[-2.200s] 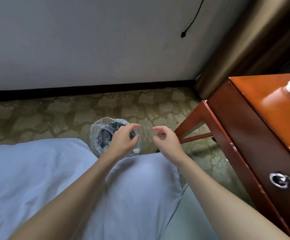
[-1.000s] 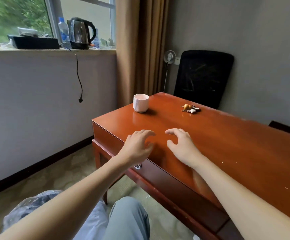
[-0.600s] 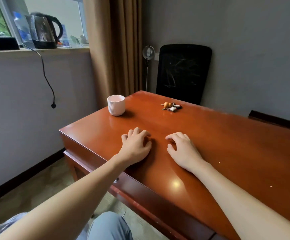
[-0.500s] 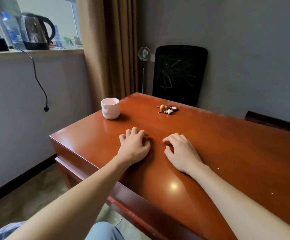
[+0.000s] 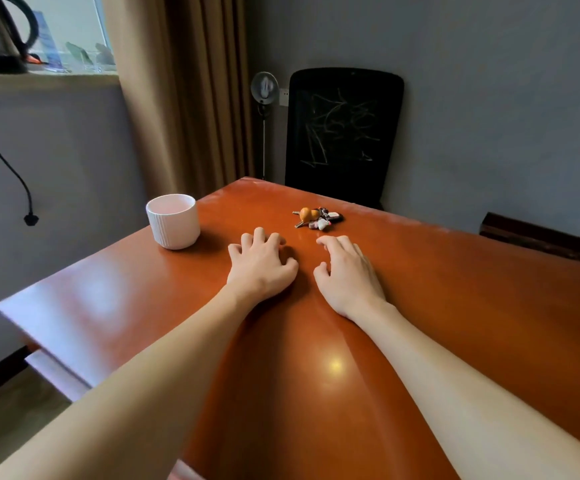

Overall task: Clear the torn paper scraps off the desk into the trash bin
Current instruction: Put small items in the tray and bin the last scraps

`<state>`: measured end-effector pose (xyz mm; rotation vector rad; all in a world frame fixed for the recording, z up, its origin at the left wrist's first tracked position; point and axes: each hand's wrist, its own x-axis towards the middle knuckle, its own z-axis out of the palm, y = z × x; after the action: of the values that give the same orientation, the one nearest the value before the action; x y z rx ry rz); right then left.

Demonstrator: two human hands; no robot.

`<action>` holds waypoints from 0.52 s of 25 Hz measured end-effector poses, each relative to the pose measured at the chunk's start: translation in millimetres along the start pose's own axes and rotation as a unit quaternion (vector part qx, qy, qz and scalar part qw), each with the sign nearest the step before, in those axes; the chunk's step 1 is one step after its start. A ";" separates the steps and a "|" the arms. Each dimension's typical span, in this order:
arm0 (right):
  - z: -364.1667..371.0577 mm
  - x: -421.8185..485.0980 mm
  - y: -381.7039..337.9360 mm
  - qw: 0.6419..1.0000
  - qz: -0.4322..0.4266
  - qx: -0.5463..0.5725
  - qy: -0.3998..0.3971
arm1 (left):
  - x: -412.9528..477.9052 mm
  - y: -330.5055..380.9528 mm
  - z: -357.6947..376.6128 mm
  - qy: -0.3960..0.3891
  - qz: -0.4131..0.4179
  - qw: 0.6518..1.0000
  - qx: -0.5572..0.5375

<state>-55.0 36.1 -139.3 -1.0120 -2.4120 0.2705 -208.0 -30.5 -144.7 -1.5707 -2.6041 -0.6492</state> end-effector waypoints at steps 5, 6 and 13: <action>15.6 41.3 13.4 0.999 -0.005 0.012 0.050 | 45.7 1.3 14.4 0.012 0.019 1.000 -0.015; 18.0 47.4 15.0 0.998 -0.002 0.009 0.059 | 52.6 1.0 16.2 0.014 0.023 0.999 -0.028; 33.0 72.9 29.6 0.999 0.021 -0.003 0.028 | 101.4 1.6 27.2 -0.001 0.080 0.994 -0.068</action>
<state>-97.6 109.1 -150.9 -1.0588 -2.3449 0.2468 -251.2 65.2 -144.8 -1.7962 -2.4489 -0.8268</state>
